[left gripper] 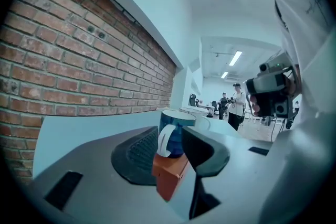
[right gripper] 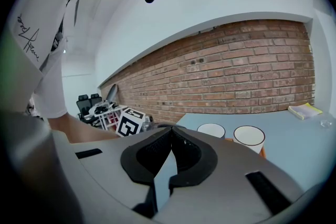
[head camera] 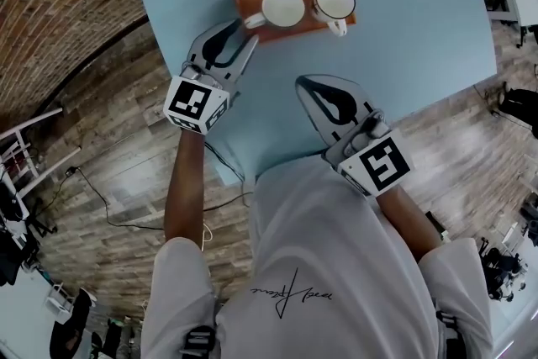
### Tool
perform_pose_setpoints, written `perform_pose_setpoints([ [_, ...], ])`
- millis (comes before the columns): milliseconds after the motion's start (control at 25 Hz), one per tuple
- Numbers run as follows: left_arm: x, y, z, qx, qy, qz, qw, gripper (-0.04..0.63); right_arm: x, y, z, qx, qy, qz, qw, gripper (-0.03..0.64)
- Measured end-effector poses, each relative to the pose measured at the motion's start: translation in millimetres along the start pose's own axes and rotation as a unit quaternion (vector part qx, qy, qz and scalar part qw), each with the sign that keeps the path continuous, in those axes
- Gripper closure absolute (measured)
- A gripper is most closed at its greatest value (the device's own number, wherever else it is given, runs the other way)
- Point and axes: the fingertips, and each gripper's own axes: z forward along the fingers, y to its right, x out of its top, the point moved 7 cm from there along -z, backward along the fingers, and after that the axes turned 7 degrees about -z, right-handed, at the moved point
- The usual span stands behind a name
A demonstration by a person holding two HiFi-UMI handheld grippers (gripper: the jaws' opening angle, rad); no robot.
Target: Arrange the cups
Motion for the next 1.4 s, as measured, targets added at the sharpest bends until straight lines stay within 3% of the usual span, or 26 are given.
perform_pose_setpoints([
  [520,-11,-13,15,-0.051,-0.016,0.004,0.9986,0.462,-5,5,10,-0.006,-0.017,0.0,1.0,0.595],
  [760,-15,-16,19,-0.06,-0.041,0.054,0.9959,0.462,-7,7,13,-0.008,-0.028,-0.005,1.0,0.595],
  [1160,-5,-19,30,-0.124,-0.033,0.043,0.9908,0.461,-11,7,18,-0.006,-0.04,0.001,0.999,0.595],
  [1400,-12,-18,34,-0.133,-0.042,0.042,0.9893,0.462,-17,12,22,-0.008,-0.05,0.009,0.999,0.595],
])
